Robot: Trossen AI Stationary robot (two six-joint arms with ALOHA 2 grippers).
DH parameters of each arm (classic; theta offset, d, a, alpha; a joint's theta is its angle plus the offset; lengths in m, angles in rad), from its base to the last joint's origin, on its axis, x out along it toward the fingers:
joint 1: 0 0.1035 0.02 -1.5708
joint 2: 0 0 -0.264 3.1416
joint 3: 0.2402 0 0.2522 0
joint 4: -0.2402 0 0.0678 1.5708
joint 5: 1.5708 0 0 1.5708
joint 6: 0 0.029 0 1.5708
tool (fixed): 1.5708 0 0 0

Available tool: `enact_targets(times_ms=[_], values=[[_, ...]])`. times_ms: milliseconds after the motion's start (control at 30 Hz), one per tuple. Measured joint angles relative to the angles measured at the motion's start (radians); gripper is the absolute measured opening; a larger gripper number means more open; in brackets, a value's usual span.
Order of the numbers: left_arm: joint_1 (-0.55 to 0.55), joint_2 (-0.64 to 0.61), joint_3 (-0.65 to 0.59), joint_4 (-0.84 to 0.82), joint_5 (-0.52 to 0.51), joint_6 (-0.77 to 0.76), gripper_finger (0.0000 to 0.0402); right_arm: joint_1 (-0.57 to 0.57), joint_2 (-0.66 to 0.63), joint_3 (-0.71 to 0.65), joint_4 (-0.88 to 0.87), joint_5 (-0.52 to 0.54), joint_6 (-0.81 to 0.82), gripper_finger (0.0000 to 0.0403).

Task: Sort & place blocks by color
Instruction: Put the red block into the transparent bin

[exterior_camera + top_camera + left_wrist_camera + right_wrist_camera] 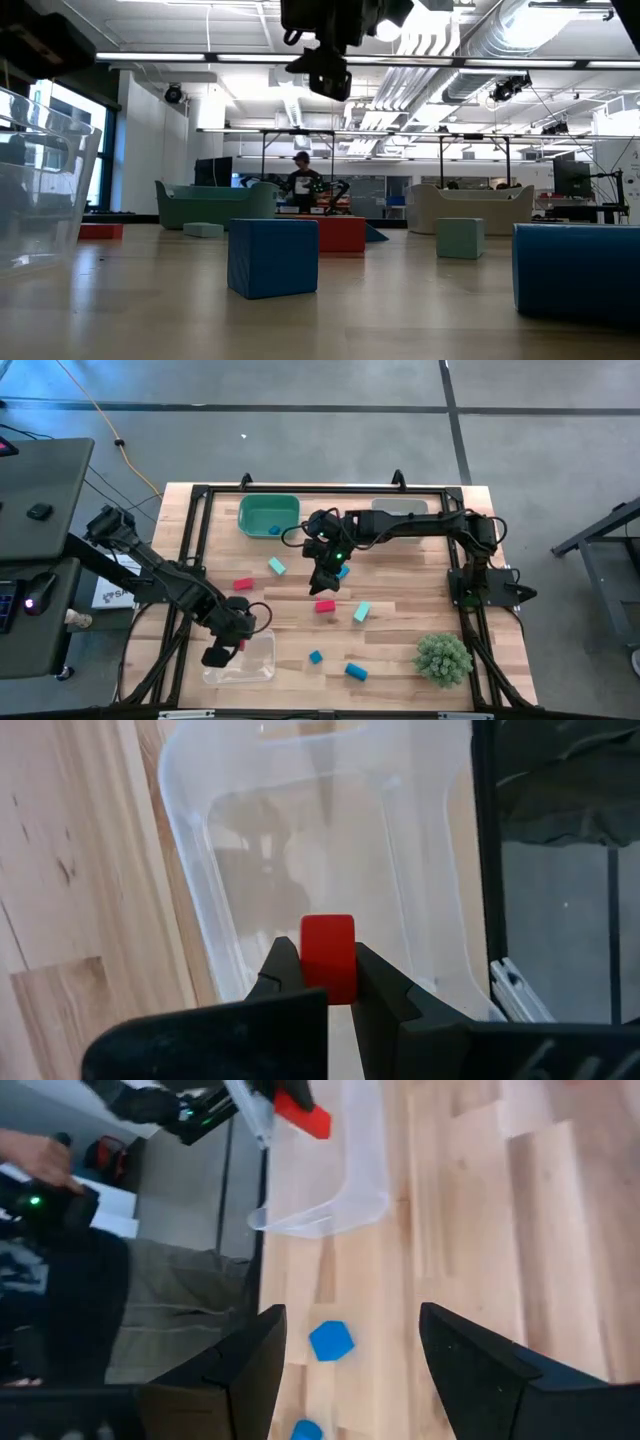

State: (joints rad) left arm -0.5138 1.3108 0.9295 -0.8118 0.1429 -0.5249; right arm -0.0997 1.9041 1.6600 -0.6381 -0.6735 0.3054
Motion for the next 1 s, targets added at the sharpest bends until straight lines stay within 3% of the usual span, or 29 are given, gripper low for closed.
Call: enact_targets(times_ms=[733,1000], values=[[-0.005,0.151,0.0,0.0,0.061,0.003,0.0001,-0.042,0.0,0.0,-0.039,0.062,-0.045,0.022],[-0.004,0.149,0.0,0.0,0.132,-0.004,0.0041,-0.061,0.0,0.0,-0.07,0.065,-0.048,0.022]])
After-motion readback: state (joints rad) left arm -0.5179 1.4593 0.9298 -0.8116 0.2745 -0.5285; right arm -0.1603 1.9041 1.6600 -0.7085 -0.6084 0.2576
